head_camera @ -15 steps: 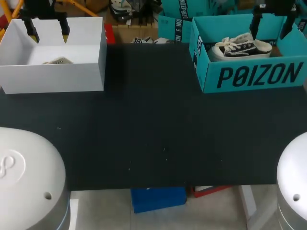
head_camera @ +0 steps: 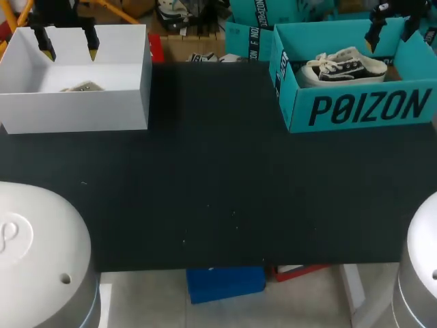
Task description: Take the shoe out of the shoebox, open the shoe tongue, remove and reinsert the insole, then place the shoe into the shoebox
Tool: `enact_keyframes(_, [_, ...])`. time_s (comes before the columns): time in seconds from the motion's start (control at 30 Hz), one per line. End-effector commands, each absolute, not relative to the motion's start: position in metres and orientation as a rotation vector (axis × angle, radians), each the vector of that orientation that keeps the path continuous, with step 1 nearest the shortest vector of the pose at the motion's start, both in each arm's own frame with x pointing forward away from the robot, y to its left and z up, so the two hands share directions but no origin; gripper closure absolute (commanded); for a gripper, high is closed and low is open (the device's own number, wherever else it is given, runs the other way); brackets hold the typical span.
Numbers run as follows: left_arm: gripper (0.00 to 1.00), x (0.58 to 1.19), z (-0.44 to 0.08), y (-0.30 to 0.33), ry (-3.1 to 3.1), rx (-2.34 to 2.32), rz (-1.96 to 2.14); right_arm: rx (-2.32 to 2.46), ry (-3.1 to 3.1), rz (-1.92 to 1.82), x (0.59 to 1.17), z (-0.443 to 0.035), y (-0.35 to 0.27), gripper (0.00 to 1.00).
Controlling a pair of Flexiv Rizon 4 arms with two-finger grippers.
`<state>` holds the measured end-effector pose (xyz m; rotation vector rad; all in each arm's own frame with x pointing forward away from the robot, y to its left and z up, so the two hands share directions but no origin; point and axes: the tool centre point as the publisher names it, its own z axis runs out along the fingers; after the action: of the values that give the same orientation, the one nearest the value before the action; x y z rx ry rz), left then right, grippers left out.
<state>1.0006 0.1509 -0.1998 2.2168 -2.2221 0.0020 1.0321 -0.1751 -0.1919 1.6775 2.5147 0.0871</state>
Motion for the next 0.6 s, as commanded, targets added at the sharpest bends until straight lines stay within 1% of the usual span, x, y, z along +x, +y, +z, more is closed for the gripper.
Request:
enact_keyframes(0.03, [0.0,1.0005,-0.2,0.1506,-2.222,2.219,0.001,1.101,2.788,0.195,1.0329,-0.1868,-0.1815,0.0])
enact_keyframes(0.23, [0.0,1.0005,-0.2,0.1506,-2.222,2.219,0.001,0.611,3.007,0.218,1.0378,-0.1797,-0.1817,0.0])
enact_keyframes(0.37, [0.0,1.0005,-0.2,0.1506,-2.222,2.219,0.001,0.277,3.077,0.148,1.0391,-0.1784,-0.1808,0.0])
enact_keyframes(0.53, [0.0,1.0005,-0.2,0.1506,-2.222,2.219,0.001,-0.129,3.054,-0.125,1.0391,-0.1812,-0.1771,0.0])
enact_keyframes(0.6, [0.0,1.0005,-0.2,0.1506,-2.222,2.219,0.001,-0.285,2.961,-0.302,1.041,-0.1849,-0.1768,0.0])
